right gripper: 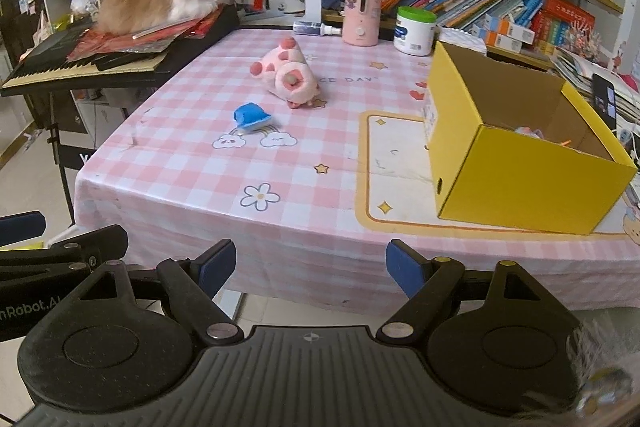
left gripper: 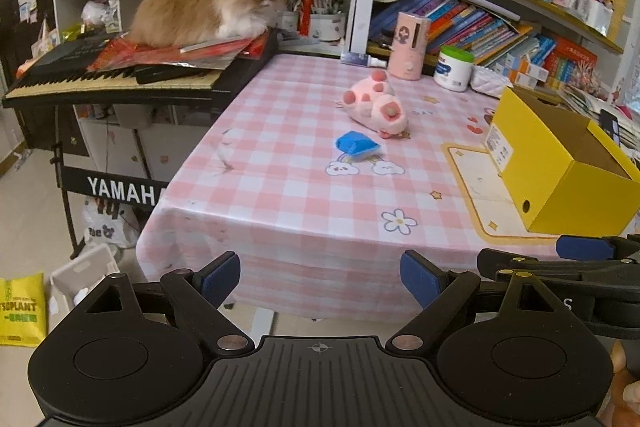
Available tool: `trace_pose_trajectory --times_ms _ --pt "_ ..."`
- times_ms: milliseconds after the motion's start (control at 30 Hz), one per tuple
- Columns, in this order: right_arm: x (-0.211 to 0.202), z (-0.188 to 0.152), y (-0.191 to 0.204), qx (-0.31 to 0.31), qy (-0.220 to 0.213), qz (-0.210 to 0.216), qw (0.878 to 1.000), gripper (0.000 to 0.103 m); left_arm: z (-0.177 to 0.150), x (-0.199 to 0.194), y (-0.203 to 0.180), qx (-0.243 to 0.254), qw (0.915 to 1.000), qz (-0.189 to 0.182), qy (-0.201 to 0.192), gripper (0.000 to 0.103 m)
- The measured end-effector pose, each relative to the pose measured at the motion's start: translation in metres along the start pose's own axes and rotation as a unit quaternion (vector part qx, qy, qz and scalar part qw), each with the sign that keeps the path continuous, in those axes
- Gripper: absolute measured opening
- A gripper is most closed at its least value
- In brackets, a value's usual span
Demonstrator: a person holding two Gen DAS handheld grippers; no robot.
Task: Organize objects
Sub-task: 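Withdraw both tools from the box toward the blue toy and pink plush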
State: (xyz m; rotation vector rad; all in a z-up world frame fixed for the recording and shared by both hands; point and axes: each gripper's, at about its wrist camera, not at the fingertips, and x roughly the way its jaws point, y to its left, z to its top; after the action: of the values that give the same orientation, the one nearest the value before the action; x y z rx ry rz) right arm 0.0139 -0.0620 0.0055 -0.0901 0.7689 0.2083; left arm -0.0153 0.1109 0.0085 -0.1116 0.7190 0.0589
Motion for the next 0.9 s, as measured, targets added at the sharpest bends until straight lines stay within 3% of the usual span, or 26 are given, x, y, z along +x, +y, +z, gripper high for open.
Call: trace_pose_trajectory --times_ms 367,633,900 --pt "0.038 0.029 -0.002 -0.005 0.011 0.009 1.000 0.081 0.026 0.040 -0.001 -0.005 0.9998 0.010 0.014 0.089" --pt "0.074 0.061 -0.013 -0.008 0.016 0.012 1.000 0.081 0.051 0.076 -0.007 -0.015 0.9997 0.001 0.019 0.089" --pt "0.108 0.102 -0.027 -0.005 0.008 0.030 1.000 0.081 0.077 0.107 -0.012 -0.034 0.9990 0.013 0.024 0.089"
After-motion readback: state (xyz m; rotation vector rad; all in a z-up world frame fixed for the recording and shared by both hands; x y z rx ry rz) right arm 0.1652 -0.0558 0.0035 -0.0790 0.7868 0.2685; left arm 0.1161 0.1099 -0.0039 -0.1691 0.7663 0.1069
